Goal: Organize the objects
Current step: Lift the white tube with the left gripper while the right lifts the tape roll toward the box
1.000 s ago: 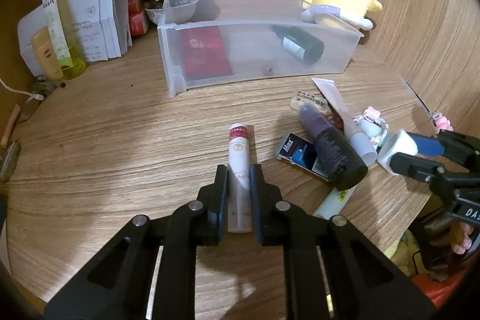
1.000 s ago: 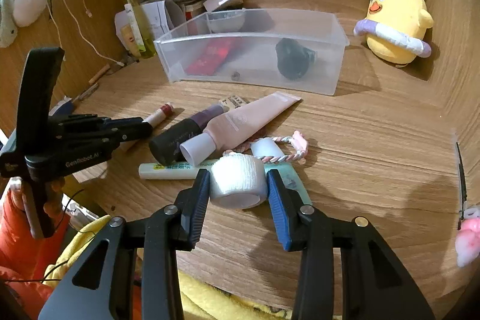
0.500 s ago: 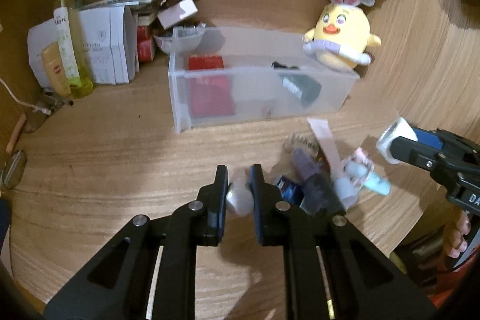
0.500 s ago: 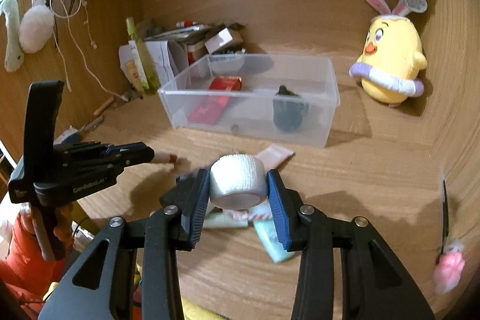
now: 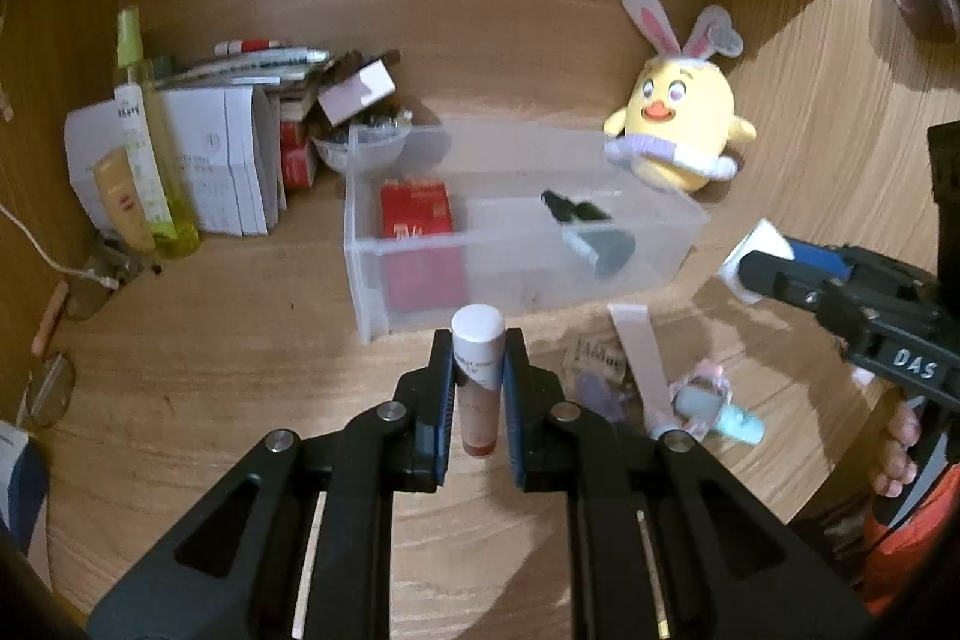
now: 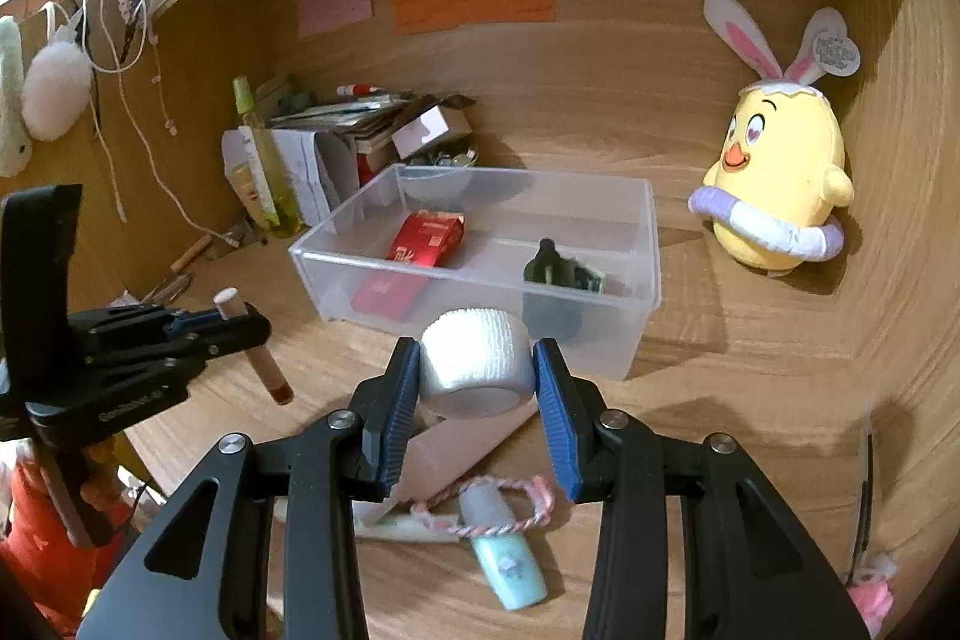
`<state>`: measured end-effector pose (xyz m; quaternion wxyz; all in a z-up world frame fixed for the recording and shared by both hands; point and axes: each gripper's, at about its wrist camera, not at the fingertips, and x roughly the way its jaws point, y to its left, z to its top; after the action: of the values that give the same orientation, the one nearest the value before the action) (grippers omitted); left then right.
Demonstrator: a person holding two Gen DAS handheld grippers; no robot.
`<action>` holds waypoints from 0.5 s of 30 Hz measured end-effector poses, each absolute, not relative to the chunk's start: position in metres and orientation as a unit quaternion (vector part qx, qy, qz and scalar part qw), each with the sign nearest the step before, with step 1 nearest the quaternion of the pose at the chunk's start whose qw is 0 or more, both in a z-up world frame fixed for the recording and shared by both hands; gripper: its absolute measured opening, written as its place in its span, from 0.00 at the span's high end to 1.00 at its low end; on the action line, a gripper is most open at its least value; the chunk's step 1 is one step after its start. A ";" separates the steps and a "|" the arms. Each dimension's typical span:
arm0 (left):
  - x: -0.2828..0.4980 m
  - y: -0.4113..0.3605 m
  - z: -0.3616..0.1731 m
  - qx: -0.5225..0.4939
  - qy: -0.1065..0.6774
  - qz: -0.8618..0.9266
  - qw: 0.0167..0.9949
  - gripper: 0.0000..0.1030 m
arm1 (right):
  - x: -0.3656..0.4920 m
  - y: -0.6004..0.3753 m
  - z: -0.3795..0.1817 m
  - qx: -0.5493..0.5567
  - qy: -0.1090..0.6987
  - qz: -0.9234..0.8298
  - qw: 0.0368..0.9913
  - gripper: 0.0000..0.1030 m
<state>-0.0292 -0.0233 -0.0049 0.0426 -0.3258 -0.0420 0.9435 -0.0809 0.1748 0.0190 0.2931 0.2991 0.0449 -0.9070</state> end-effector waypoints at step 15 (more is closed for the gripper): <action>-0.048 -0.032 0.034 -0.274 -0.049 0.960 0.031 0.86 | -0.114 0.174 0.036 0.279 0.039 -0.916 0.286 0.66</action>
<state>-0.0482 -0.0319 0.0344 0.0307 -0.2740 -0.0491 0.9600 -0.1142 0.1745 0.0362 0.2856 0.2786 0.0389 -0.9162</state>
